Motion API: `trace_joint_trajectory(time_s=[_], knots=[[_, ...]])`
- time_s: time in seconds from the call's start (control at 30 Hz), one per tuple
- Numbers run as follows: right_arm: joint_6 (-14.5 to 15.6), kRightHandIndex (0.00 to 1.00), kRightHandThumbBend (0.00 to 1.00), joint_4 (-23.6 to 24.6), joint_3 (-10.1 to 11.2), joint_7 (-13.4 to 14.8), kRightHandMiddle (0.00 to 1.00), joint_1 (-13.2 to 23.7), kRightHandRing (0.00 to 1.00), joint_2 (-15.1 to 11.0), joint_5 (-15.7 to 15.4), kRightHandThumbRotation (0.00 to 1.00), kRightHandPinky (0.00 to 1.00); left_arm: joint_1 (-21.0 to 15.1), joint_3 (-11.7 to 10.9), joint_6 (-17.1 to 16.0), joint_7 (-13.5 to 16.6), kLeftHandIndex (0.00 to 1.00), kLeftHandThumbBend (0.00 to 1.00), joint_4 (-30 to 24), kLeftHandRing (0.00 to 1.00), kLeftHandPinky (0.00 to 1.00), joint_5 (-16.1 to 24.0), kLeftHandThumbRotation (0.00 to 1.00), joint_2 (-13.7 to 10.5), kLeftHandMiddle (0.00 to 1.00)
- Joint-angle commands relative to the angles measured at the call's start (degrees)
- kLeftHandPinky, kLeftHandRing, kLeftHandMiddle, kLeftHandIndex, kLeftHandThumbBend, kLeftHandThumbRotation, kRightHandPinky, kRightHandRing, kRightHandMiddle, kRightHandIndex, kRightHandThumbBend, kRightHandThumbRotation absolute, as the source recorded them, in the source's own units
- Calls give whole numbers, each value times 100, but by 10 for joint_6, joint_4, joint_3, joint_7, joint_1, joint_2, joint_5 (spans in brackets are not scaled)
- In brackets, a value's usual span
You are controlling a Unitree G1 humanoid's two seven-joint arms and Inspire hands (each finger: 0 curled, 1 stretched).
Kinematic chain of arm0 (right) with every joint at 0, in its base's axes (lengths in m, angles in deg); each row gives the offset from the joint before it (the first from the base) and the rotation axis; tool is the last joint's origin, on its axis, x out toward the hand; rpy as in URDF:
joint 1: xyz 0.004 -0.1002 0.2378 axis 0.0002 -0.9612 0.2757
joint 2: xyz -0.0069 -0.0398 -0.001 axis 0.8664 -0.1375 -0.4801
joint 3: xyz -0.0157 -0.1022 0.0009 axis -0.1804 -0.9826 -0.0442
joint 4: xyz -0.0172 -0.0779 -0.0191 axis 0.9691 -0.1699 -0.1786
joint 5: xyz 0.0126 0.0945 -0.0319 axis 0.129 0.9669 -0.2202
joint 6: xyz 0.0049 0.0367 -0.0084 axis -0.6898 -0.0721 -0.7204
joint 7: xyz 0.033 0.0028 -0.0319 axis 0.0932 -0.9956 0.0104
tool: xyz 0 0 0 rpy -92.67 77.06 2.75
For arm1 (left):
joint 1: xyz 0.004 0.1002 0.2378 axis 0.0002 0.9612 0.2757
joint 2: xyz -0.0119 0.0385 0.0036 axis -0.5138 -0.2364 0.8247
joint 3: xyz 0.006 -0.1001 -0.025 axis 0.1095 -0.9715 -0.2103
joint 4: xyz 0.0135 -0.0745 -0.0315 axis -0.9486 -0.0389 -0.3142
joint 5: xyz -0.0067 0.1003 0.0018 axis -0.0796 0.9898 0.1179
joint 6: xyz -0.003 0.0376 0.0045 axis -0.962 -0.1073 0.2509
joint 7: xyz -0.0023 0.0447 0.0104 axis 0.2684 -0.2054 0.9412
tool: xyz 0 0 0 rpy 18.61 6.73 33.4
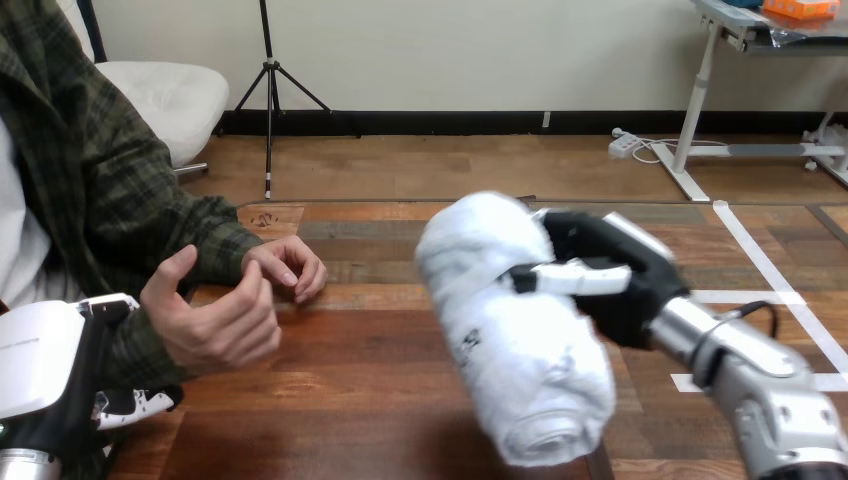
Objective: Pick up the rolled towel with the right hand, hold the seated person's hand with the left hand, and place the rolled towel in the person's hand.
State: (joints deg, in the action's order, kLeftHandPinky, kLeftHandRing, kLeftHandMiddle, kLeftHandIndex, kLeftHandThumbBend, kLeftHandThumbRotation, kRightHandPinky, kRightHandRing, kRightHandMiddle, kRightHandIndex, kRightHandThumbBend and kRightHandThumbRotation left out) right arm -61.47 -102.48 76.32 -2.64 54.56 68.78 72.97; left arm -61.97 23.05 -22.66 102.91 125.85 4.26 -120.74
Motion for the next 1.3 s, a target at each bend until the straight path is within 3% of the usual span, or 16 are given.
trace_joint_trajectory(time_s=[0.0, 0.27, 0.4, 0.7, 1.07, 1.27], knots=[[-31, 35, 75, -17, -5, 4, 24, 119, 15, 21, -1, 0, 10, 0, -9, 1, -15, 44, 95, -79, 38, 33, -14, 0, 23, 43], [-48, 32, 72, -69, -23, 8, 21, 151, 12, 41, -26, 0, 8, 13, -15, 7, -30, 44, 95, -123, 38, 33, -26, 0, 32, 43], [-67, 31, 70, -98, -26, -4, 21, 165, 12, 47, -32, 0, 8, 19, -18, 12, -35, 44, 96, -143, 38, 33, -27, 0, 37, 43], [-89, 31, 71, -155, -37, 5, 21, 195, 12, 68, -53, 0, 8, 38, -30, 40, -61, 44, 95, -198, 39, 33, -32, 0, 52, 44], [-101, 31, 68, -213, -47, 6, 19, 231, 11, 96, -72, 0, 7, 51, -37, 52, -62, 42, 95, -236, 37, 31, -28, 0, 70, 42], [-127, 30, 69, -243, -54, 12, 19, 247, 11, 109, -90, 0, 7, 58, -38, 57, -64, 42, 95, -254, 36, 31, -24, 0, 77, 42]])
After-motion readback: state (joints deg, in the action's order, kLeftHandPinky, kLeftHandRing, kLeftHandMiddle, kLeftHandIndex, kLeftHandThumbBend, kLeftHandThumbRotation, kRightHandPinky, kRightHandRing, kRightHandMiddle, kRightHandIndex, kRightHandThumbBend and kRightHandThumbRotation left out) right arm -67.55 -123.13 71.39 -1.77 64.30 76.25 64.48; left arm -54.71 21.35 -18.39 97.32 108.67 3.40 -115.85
